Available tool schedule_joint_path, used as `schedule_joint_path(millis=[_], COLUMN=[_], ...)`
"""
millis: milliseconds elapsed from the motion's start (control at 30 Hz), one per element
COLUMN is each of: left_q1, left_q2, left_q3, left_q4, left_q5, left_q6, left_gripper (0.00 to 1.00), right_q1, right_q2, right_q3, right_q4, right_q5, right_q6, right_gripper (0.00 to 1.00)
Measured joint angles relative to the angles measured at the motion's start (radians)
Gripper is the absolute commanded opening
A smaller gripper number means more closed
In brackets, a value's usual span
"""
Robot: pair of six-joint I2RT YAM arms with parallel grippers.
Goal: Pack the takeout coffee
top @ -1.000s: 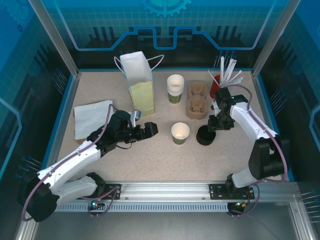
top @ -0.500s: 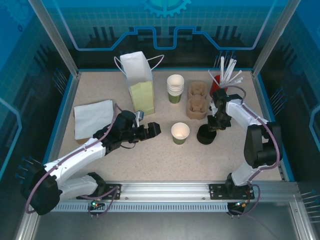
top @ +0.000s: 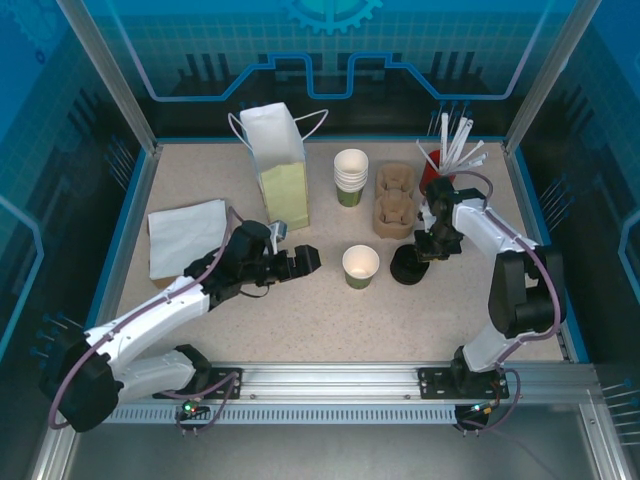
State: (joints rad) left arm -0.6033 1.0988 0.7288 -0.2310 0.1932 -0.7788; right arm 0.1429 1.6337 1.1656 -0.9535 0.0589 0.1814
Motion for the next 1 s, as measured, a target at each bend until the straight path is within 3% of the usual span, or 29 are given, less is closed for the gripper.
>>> schedule_joint_path(millis=[300,467,700,1000], left_q1=[0.000,0.000,0.000,-0.002], left_q2=[-0.080,-0.127,-0.162,-0.025], left_q3=[0.011,0.005,-0.055,-0.053], left_q4=[0.012,0.106,0.421,0.718], left_q5=[-0.014,-0.014,-0.008,0.143], left_q6=[0.079,0.148,0.370,0.726], left_gripper=[0.99,0.99,0.99,0.99], right_q1=[-0.021,-0.072,-0.159,-0.168], right_q2=[-0.063,-0.120,-0.282,-0.407], right_q3=[-0.002,-0.027,-0.069,-0.122], right_q4=[-0.022,-0.021,0.002,0.082], right_q5=[-0.043,-0.149,-0.451,-0.823], right_q6=[-0.006,-0.006,0.032,0.206], right_gripper=[0.16,0.16,0.16,0.15])
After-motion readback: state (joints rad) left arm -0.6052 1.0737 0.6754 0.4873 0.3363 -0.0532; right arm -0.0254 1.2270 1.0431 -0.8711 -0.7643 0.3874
